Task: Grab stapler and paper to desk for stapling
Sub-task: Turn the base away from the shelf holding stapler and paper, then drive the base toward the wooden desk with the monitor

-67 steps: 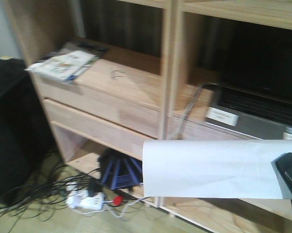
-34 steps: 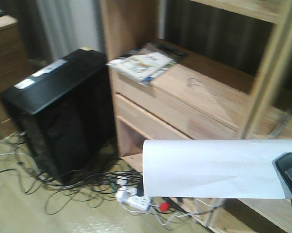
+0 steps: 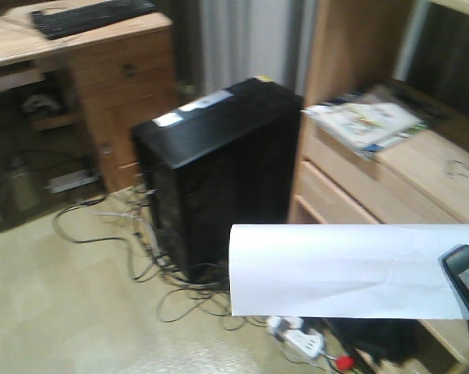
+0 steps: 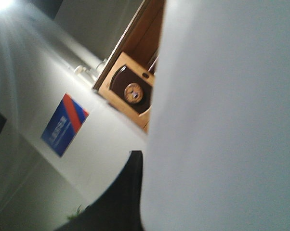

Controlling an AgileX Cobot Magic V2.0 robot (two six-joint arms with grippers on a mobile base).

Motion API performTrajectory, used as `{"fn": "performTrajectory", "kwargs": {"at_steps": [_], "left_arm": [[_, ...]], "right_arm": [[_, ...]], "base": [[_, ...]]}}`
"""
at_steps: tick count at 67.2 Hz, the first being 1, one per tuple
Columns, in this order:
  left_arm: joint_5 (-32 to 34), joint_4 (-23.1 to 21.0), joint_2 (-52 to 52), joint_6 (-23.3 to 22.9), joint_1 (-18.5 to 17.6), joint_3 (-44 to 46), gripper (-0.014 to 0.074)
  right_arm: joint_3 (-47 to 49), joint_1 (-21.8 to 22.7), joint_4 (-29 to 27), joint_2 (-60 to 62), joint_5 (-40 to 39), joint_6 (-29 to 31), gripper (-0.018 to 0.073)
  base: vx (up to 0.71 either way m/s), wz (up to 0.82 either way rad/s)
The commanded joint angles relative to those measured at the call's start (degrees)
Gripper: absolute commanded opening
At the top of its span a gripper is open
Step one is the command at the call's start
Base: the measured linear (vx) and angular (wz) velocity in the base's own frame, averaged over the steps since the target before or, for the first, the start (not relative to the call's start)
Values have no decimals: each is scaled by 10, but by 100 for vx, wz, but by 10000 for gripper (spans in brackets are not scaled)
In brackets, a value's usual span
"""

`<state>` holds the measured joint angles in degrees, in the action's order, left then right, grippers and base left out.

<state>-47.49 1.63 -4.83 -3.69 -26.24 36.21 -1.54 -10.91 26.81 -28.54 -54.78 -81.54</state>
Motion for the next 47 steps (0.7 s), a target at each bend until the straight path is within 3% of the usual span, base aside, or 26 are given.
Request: {"fn": "performTrajectory", "kwargs": {"at_steps": [1, 47], "left_arm": [[71, 0, -8, -3, -4, 16, -7], [71, 0, -8, -3, -4, 16, -7]], "right_arm": [[-2, 0, -11, -4, -34, 8, -6], [-2, 0, -11, -4, -34, 8, -6]], "base": [[4, 61], [5, 53]]}}
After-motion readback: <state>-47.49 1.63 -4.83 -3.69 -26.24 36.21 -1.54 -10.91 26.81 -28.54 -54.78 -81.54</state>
